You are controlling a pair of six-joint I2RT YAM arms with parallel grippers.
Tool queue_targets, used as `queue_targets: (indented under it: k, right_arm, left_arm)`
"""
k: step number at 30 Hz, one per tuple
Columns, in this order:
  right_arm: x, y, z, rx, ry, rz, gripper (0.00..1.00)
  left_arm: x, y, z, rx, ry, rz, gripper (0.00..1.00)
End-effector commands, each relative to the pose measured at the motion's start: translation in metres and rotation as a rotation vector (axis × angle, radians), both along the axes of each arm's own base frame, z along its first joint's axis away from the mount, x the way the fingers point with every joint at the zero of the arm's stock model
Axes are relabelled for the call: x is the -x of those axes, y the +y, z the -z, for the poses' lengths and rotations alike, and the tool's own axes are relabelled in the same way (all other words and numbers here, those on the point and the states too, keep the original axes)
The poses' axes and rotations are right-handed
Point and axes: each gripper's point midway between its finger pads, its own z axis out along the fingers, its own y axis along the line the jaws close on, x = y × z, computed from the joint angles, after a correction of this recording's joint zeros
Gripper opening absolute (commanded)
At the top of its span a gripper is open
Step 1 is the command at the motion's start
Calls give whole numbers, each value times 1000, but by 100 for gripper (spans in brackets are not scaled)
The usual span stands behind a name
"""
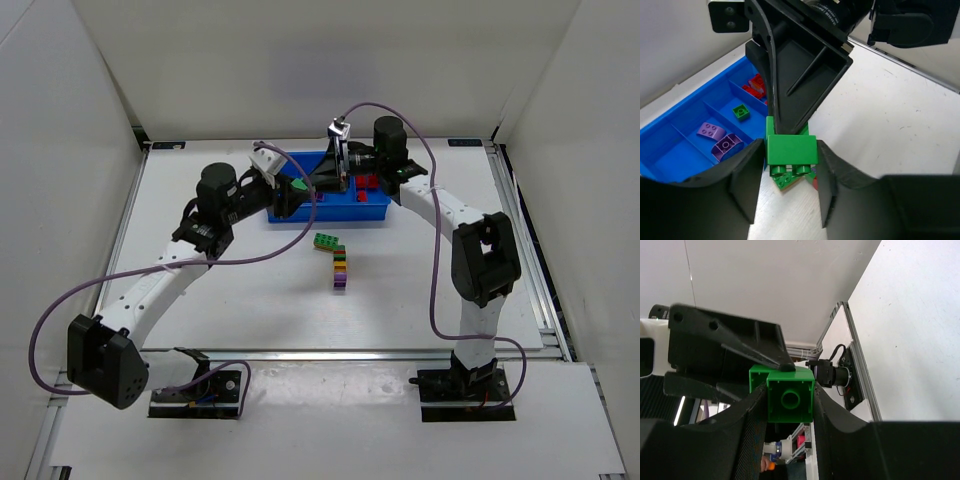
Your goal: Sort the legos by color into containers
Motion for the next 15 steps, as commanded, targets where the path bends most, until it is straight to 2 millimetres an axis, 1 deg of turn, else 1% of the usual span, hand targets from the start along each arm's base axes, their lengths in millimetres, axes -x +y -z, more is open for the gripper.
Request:
queue_targets:
  k: [1, 4, 5, 8, 12, 13, 14, 15]
  right_arm:
    - [5, 2, -10, -14, -39, -8, 10]
    - [5, 3, -11, -14, -43, -7, 9]
    - [5, 3, -11, -10, -40, -6, 9]
    - [1, 0, -11, -7, -48, 14, 8]
    - [-15, -11, -11, -3, -47, 59, 4]
    - [-18, -12, -17, -10, -60, 66, 4]
    - [-22, -15, -16, -9, -68, 73, 4]
    - [-26, -17, -20, -10, -76, 87, 3]
  left_arm:
    - [-5, 2, -20, 16, -47, -33, 47]
    - [-6, 3, -18, 6, -47, -41, 34]
    - [-6, 4, -17, 3, -44, -43, 23]
    - [-3, 4, -16, -4, -38, -42, 11]
    - [6, 5, -10, -15, -14, -28, 10]
    - [9, 5, -6, -20, -6, -24, 10]
    - [14, 2, -7, -16, -6, -8, 10]
    - [18, 3, 0, -29, 20, -6, 10]
